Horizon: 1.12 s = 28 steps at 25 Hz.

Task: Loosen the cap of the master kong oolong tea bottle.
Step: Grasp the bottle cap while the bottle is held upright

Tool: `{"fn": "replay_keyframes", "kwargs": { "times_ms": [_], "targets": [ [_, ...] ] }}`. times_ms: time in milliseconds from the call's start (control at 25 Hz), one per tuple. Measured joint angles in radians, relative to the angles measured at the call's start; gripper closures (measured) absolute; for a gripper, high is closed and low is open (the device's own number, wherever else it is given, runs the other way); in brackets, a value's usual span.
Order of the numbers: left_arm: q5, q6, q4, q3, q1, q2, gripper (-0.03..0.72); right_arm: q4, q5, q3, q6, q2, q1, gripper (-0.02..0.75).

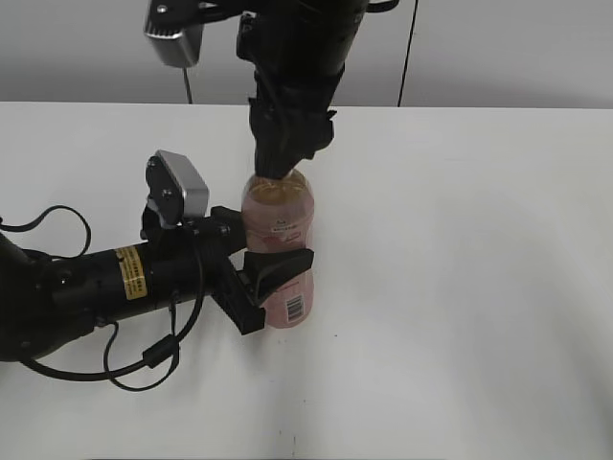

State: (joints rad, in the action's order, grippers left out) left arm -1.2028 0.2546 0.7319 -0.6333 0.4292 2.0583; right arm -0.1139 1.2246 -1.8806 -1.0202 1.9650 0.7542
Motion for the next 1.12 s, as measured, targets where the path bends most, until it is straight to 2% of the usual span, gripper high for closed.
{"fn": "replay_keyframes", "kwargs": {
  "times_ms": [120,240,440,600,760,1120],
  "targets": [
    [0.0,0.0,0.0,0.0,0.0,0.0,0.305,-0.008,0.0,0.0,0.104,-0.002,0.0,0.2],
    [0.0,0.0,0.0,0.0,0.0,0.0,0.305,-0.027,0.0,0.0,0.299,-0.016,0.0,0.185],
    [0.0,0.0,0.0,0.0,0.0,0.0,0.305,0.007,-0.001,-0.012,0.893,-0.03,0.0,0.181],
    [0.0,0.0,0.0,0.0,0.0,0.0,0.305,0.003,-0.001,-0.012,1.203,-0.03,0.0,0.181],
    [0.0,0.0,0.0,0.0,0.0,0.0,0.305,-0.008,-0.001,-0.012,1.284,-0.03,0.0,0.181],
    [0.0,0.0,0.0,0.0,0.0,0.0,0.305,0.004,-0.001,-0.012,1.298,-0.009,0.0,0.186]
  ]
}}
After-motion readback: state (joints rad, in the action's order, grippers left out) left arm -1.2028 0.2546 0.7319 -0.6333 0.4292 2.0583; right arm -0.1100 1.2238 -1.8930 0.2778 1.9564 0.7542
